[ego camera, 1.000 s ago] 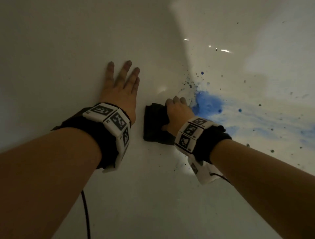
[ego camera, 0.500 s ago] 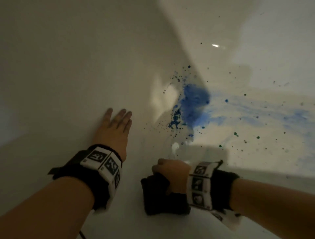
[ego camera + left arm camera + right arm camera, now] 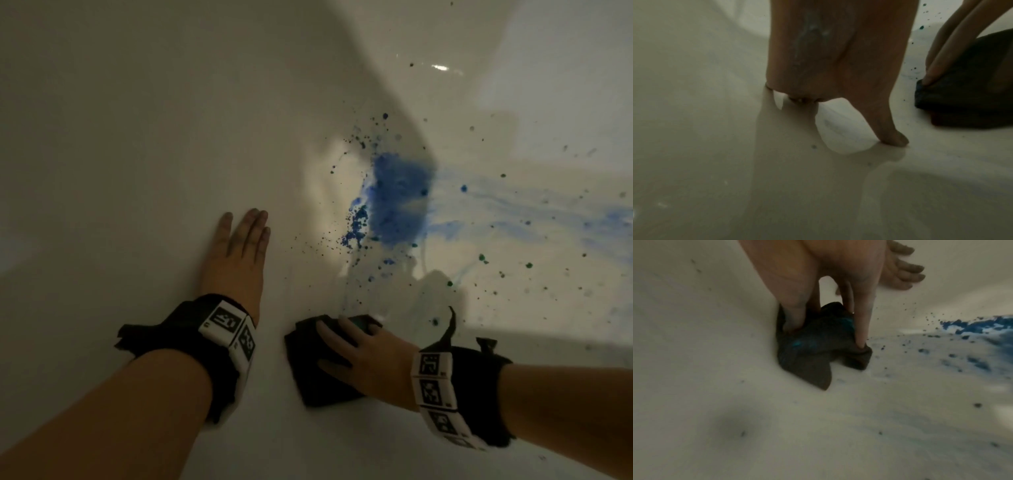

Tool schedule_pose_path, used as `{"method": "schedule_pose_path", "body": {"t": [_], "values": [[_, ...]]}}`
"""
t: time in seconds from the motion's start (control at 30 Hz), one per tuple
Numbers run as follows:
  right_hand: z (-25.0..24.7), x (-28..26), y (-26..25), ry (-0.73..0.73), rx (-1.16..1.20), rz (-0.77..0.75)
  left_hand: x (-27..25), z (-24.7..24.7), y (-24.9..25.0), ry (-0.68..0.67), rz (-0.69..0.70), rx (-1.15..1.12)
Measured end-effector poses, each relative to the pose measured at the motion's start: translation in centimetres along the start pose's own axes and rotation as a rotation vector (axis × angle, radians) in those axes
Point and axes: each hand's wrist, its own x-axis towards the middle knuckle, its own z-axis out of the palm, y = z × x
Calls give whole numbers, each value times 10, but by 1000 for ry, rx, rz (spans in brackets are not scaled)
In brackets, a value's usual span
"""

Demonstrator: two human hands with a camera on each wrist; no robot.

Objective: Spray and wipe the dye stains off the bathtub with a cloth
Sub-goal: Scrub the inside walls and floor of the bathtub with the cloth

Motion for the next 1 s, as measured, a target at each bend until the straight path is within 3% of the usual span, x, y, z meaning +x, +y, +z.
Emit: {"method": "schedule_pose_path", "body": {"t": [0.17,0.27,0.4,0.5,0.6,0.67,0.7,0.83,0.93,1.0], "values": [[4,19,-1,-74,-83,114,6,-3,7,24,-16,-54],[13,24,8,23,-104,109,9,-11,15,8,-24,-105],[-3,30,39,357,-16,231,10,-12,15,17,-39,-86],[-19,21,76,538,29,450,11,-12,15,9,-35,-79],[-32,13,104,539,192,705,10,-15,18,-28,-43,-79],[-34,8,100,527,364,794,9,-17,19,-38,-39,-82],[-30,9,89,555,395,730,9,-19,18,-36,-32,-77],[-3,37,-1,389,456,322,11,-28,8,-67,6,-30],[-5,60,-18,291,483,267,9,-30,0,-53,-35,11],[-14,70,-4,326,413,270,8,-34,-7,-35,-97,-1]]}}
